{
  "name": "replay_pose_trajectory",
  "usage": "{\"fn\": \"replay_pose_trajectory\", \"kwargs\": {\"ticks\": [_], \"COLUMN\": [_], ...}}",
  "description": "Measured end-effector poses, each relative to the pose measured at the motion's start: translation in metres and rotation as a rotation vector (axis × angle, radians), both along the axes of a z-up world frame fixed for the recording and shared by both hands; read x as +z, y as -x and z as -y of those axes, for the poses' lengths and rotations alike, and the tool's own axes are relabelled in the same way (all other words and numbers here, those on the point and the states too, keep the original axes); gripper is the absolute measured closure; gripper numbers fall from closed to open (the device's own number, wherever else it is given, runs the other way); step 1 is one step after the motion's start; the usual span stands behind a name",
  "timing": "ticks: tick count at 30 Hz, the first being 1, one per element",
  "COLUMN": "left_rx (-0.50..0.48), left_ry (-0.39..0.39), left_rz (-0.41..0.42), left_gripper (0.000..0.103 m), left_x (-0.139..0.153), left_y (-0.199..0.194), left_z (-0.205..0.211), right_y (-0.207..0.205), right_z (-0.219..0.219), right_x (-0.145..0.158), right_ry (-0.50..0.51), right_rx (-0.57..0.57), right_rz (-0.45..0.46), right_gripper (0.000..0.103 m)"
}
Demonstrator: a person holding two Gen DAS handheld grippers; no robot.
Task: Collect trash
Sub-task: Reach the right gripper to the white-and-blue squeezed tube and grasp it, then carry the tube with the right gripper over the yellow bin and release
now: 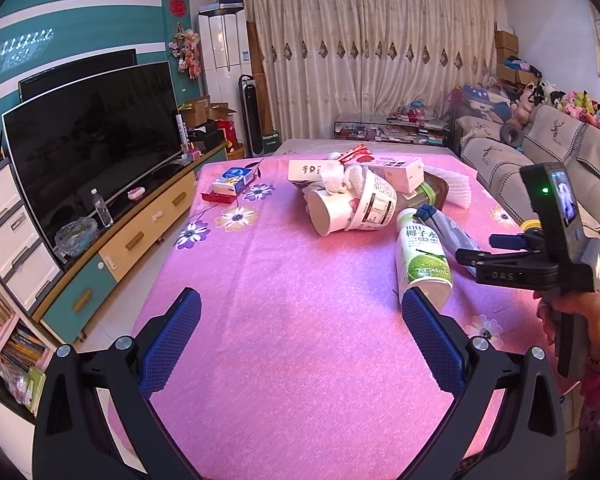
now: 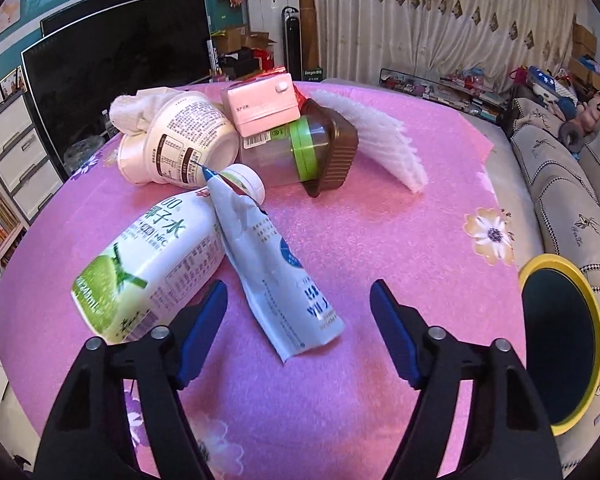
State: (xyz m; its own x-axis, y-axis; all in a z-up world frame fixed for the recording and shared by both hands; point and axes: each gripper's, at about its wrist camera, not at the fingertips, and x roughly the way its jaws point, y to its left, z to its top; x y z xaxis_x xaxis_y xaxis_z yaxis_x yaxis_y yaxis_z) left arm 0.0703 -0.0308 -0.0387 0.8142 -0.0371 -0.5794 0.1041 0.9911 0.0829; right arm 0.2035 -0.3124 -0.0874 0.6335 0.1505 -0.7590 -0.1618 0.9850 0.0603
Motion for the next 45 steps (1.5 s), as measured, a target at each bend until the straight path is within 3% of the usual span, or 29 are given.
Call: {"fn": "replay_pose_trajectory", "kwargs": {"ticks": [7, 14, 22, 28, 33, 41, 44, 45], "left_rx": [-0.02, -0.055, -0.09, -0.135, -0.182, -0.218, -0.226, -0.226], "left_ry": [0.001, -0.015, -0.006, -0.012, -0.028, -0.036, -0.044, -0.048], "left_rz": [-0.003, -0.017, -0.014, -0.028, -0.052, -0.097, -0.115, -0.118], "left_gripper": [0.004, 0.004, 0.004, 0.004, 0.004, 0.004, 0.004, 0.004], "left_x": [-0.001, -0.005, 0.002, -0.001, -0.01, -0.024, -0.031, -0.033], "left_y": [-0.009, -0.016, -0.026, -0.037, -0.048, -0.073, -0.083, -0.085], "left_z": [0.01, 0.022, 0.038, 0.061, 0.086, 0.117, 0.126, 0.129], "right_y": [-0.013, -0.001, 0.031, 0.045, 0.045, 0.032, 0.027, 0.027], "right_z": [0.002, 0.011, 0.06, 0.139, 0.209, 0.272, 0.281, 0.28], "right_x": [-0.006, 0.004, 0.033, 0.042, 0.015, -0.045, -0.059, -0.062], "right_ry": [-0.037, -0.091, -0.153, -0.11, -0.056, -0.052, -0.058, -0.056], "right_rx": [0.028, 0.031, -0.052, -0.25, -0.44, -0.591, -0.608, -0.612], "right_rz": [-0.041, -0.016, 0.075, 0.117, 0.055, -0.084, -0.116, -0.123], "right_gripper": [0.058, 0.08, 0.08, 0.08, 0.079, 0.078, 0.073, 0.066]}}
